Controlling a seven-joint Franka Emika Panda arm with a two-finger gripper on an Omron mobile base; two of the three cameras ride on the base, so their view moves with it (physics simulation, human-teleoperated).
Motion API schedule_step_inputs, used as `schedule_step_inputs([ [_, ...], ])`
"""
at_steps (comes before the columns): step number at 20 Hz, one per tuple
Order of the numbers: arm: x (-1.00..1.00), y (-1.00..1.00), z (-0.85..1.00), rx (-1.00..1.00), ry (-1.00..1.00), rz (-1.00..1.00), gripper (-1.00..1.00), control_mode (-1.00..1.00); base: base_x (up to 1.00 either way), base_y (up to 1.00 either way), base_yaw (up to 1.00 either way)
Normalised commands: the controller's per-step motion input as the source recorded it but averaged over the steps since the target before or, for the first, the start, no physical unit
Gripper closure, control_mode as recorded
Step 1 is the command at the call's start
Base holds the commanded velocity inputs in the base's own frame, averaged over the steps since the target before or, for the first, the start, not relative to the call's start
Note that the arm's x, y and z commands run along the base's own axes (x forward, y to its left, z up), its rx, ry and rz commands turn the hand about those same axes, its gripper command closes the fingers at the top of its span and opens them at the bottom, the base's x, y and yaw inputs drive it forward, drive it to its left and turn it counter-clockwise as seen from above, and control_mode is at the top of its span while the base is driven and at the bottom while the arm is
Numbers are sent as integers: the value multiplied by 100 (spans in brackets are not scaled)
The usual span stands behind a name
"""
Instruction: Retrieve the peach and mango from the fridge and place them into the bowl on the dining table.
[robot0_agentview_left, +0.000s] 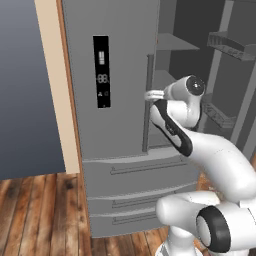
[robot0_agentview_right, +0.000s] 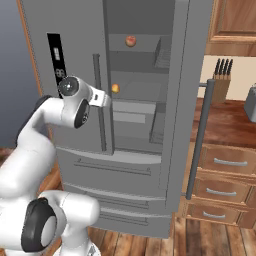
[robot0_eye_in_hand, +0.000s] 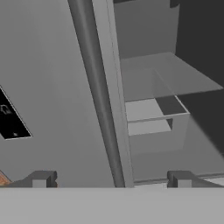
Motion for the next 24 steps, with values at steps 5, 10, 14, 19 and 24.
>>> schedule_step_inputs([
  [5,87,21,-36,0,-1,3,-100,-100,0,0,0],
  [10,98,9,-38,0,-1,0,-100,-100,0,0,0],
  [14,100,0,-21,0,0,0,-100,-100,0,0,0],
  [19,100,0,-6,0,2,0,100,-100,0,0,0],
  [24,88,0,-3,0,9,0,100,-100,0,0,0],
])
